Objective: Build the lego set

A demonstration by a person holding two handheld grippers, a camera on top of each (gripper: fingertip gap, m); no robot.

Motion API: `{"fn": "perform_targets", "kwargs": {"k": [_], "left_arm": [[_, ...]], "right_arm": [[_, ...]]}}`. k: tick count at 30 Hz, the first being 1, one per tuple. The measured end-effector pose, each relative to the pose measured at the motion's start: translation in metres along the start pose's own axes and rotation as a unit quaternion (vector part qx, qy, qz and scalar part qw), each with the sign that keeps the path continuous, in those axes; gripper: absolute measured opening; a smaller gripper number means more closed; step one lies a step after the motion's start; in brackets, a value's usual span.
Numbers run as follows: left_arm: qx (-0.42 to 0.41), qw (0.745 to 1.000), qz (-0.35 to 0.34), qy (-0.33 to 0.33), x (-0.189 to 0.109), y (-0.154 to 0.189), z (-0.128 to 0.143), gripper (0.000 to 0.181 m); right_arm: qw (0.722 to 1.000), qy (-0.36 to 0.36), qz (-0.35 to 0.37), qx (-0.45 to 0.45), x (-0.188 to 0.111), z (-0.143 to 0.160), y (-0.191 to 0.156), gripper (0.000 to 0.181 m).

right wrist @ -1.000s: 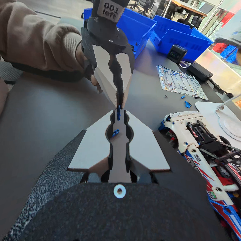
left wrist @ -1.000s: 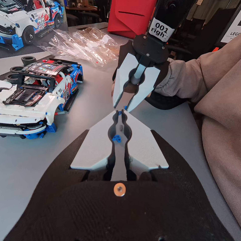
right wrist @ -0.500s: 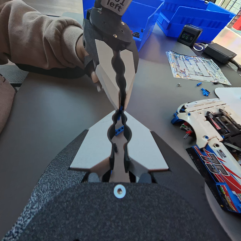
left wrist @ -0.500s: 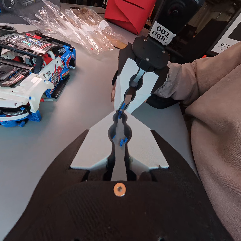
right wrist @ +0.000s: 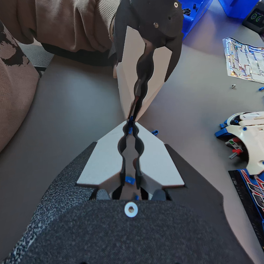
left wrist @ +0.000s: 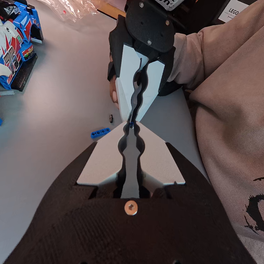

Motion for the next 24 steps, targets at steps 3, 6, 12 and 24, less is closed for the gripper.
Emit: {"fn": "perform_targets", "kwargs": {"k": [3, 6, 12, 24], "left_arm": [[-0.01, 0.999, 0.0, 0.039, -0.006, -0.001, -0.006, 0.004], [-0.017, 0.996, 0.002, 0.084, -0.014, -0.003, -0.013, 0.012], [0.009, 0.993, -0.023, 0.115, -0.015, -0.002, -0.016, 0.019], [0.047, 0.99, -0.037, 0.126, -0.012, 0.008, -0.02, 0.002]], "right_arm": [[0.999, 0.04, 0.018, 0.027, -0.007, -0.002, 0.008, 0.001], [0.993, 0.091, 0.045, 0.058, -0.016, -0.005, 0.017, 0.001], [0.963, 0.216, 0.067, 0.145, -0.025, -0.011, 0.026, 0.001], [0.951, 0.251, 0.043, 0.177, -0.02, -0.009, 0.025, 0.001]]}}
Point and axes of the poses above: each gripper's, where its closed fingertips meet, x out along the fingers, z out of its underside, y = z × x across the jaws, the point moved 9 cm from there along -x, back along the fingers, and after that the axes turned 11 degrees about -x, right-handed, at the moved point
